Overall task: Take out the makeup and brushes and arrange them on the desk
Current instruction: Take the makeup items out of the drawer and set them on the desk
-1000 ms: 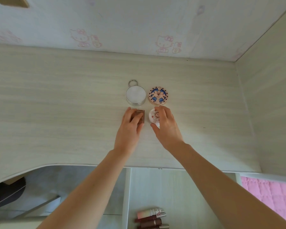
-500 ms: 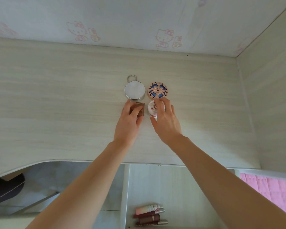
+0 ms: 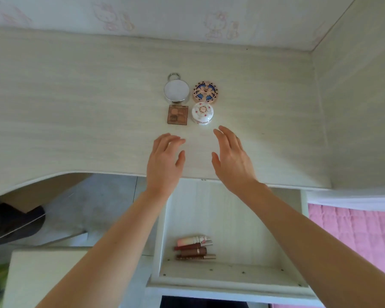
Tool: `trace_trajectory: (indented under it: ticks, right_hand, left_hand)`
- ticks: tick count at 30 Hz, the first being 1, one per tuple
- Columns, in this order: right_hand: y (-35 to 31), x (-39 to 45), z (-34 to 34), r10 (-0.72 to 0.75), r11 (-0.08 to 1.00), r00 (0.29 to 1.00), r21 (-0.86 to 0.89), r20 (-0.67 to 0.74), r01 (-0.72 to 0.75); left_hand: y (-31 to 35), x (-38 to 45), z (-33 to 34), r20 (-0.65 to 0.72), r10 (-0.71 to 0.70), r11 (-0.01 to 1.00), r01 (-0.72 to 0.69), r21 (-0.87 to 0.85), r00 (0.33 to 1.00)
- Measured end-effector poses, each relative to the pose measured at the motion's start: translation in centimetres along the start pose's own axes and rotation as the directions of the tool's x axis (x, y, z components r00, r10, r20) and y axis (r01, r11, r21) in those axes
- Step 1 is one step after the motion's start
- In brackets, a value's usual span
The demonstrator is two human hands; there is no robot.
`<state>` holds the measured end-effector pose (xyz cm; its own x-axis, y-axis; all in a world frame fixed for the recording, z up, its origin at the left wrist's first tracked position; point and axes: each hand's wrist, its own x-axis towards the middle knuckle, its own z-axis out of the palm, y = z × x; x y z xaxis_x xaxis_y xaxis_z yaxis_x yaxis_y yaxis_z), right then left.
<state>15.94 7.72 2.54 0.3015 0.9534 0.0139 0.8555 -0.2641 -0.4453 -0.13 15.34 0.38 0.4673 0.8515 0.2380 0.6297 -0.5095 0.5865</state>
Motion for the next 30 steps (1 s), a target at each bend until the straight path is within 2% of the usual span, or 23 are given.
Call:
trace_trajectory:
  ticks: [7,12,17,21,23,26,30]
  right_hand:
    - [1.0,-8.5,0.2,-0.125,0.985,0.990,0.125,0.060,0.117]
    - [2.3,-13.7,2.8,-0.101,0.984,0.980,0.164,0.173,0.073]
    - [3.9,-17.2,7.3,-0.019,0.986,0.925,0.159,0.380,-0.045]
    - [4.8,-18.7,10.8,0.058,0.988,0.825,0.084,0.563,-0.127]
    - [5.0,-19.2,12.3,0.077,0.990,0.779,0.043,0.622,-0.132]
    - [5.1,-19.7,14.1,0.080,0.994,0.746,0.004,0.661,-0.110]
    - [5.2,-20.1,15.4,0.065,0.998,0.746,-0.040,0.663,-0.052]
  left_hand:
    - [1.3,-10.6,1.0,0.058,-0.097,0.995,0.096,0.036,0.994]
    - [1.5,-16.7,2.8,0.201,-0.194,0.981,0.187,0.053,0.960]
    - [0.1,-20.0,6.0,0.431,-0.329,0.943,0.313,0.110,0.840]
    - [-1.8,-20.0,7.8,0.594,-0.413,0.909,0.350,0.225,0.690]
    - [-2.5,-19.7,8.5,0.641,-0.424,0.905,0.333,0.266,0.640]
    - [-2.8,-19.3,9.5,0.683,-0.422,0.906,0.280,0.316,0.596]
    - [-2.5,-19.2,10.7,0.717,-0.393,0.918,0.196,0.346,0.575]
